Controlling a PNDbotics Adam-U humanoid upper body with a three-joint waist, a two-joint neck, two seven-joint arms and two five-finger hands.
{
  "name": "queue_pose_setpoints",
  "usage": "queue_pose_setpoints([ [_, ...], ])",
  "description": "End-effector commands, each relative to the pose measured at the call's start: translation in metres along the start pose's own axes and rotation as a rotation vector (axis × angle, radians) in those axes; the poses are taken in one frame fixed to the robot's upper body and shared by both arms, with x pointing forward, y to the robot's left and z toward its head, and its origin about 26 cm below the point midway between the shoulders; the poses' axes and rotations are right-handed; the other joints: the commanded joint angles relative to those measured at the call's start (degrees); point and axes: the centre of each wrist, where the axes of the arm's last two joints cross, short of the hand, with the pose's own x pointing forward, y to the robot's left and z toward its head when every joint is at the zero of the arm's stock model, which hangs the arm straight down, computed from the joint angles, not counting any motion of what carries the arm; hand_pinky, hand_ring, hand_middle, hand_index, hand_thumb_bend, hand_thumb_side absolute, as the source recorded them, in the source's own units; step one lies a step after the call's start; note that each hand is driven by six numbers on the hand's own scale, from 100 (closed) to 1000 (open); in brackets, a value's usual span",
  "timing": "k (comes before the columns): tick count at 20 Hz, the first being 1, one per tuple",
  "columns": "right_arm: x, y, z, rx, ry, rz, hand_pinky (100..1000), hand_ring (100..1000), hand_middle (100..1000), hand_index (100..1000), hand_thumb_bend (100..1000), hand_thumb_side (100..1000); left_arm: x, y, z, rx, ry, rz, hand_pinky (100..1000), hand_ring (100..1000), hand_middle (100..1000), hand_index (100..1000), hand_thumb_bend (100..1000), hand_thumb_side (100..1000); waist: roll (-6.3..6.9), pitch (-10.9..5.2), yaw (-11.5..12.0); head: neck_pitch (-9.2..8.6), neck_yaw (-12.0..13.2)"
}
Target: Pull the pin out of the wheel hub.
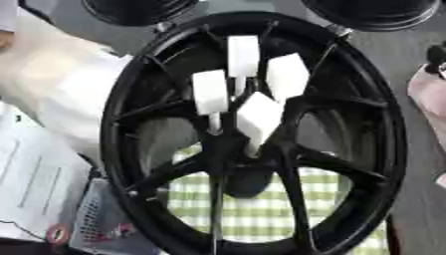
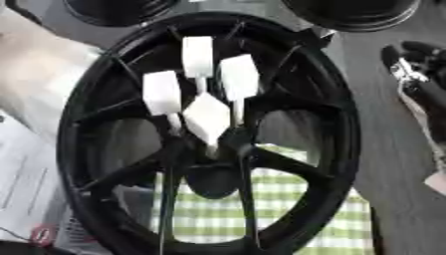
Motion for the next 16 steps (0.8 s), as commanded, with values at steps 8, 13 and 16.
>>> queue_pose_setpoints([
  [8,0.050,-0.016,-0.016,0.065,-0.160,0.156,937,740,694,801,472,417,0.007,0.003,-0.003,-0.009,-0.031,-0.022,662,727,639,768,721,488,-0.47,-2.03,-0.23,0.14,-0.15],
  [13,0.104,-0.018,-0.024,0.215,-0.311,0.353,918,745,697,800,483,406,0.007,0.005,-0.003,-0.015,-0.028,-0.034,662,728,639,768,721,488,-0.88,-2.60,-0.13,0.33,-0.29],
  [16,0.137,-0.015,-0.025,0.331,-0.407,0.500,906,748,700,800,496,402,0.007,0.005,-0.004,-0.020,-0.030,-0.039,662,728,639,767,721,488,-1.08,-2.79,-0.02,0.46,-0.49],
])
